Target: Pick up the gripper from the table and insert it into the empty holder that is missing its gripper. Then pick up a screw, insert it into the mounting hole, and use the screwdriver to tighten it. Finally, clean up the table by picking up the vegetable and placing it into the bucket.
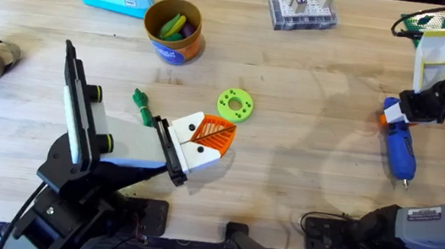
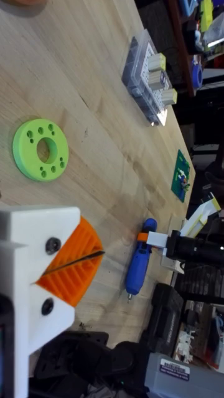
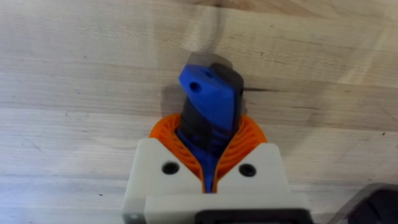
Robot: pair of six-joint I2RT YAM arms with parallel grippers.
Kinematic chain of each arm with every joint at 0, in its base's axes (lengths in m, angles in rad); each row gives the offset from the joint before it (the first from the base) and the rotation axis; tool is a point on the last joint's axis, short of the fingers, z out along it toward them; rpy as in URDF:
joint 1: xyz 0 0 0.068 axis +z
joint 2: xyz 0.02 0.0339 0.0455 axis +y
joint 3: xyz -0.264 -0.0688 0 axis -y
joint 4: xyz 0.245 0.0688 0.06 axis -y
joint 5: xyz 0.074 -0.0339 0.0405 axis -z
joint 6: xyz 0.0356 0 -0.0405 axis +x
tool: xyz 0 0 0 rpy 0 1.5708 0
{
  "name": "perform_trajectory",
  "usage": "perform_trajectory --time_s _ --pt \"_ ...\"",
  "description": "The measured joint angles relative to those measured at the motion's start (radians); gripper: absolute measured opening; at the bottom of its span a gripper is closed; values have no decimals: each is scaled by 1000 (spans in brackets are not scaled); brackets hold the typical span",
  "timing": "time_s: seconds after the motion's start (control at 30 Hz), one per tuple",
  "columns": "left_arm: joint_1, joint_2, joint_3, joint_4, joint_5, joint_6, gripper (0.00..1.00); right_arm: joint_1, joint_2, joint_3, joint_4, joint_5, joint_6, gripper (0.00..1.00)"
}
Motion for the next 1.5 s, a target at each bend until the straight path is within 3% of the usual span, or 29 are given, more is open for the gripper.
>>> perform_trajectory --time_s 1.5 --pt "0 0 0 0 0 0 15 0 0 2 -32 -34 27 42"
